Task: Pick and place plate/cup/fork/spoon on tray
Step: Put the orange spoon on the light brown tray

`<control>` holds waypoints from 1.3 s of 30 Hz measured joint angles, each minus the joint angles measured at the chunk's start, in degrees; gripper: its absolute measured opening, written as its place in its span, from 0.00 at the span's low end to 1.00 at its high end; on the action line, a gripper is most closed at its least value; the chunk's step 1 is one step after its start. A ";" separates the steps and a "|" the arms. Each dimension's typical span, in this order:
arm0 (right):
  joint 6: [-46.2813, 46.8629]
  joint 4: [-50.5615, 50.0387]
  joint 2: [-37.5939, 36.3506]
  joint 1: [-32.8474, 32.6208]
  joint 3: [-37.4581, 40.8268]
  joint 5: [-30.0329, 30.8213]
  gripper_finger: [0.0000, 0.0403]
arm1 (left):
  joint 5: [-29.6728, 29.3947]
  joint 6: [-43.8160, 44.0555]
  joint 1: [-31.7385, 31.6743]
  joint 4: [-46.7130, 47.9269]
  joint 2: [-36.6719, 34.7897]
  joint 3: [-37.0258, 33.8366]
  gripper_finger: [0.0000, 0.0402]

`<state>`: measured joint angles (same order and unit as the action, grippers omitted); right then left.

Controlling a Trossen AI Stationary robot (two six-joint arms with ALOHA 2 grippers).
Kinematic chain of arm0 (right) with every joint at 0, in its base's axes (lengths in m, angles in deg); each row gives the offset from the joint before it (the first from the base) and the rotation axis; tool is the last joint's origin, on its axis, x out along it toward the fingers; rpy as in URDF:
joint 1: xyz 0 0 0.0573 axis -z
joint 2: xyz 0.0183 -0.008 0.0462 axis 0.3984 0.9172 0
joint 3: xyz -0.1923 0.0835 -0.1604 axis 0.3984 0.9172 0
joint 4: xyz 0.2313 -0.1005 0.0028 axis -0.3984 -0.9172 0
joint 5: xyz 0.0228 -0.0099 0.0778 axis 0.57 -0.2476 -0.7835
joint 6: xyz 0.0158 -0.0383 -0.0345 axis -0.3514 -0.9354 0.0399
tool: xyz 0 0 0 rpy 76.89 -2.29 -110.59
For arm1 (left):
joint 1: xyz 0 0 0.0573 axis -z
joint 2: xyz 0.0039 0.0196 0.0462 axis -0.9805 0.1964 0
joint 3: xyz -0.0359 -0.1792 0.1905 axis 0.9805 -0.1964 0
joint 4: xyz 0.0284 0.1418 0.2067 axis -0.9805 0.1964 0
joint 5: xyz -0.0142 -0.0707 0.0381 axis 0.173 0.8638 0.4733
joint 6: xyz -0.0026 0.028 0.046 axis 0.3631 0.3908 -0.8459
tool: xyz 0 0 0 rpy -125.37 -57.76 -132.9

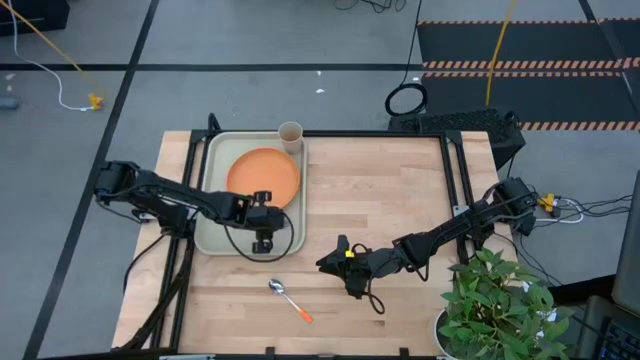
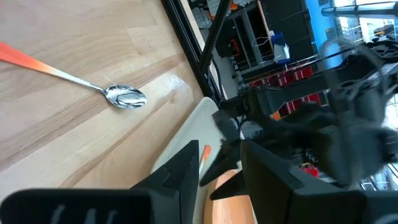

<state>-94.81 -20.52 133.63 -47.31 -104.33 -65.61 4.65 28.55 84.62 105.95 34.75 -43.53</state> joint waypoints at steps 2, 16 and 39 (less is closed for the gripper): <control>0.43 0.00 0.00 0.00 0.00 0.00 0.28 | 0.14 0.75 1.16 2.38 0.00 3.15 0.33; 10.94 -2.70 0.00 0.24 0.00 0.07 0.28 | -1.92 7.70 23.27 0.89 0.79 15.23 0.23; 24.23 -4.34 0.00 0.13 0.00 0.20 0.28 | -1.80 11.27 32.65 -5.71 25.64 18.77 0.43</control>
<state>-70.58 -24.86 133.63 -47.18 -104.33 -65.41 2.85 39.82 117.27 100.24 60.39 -24.76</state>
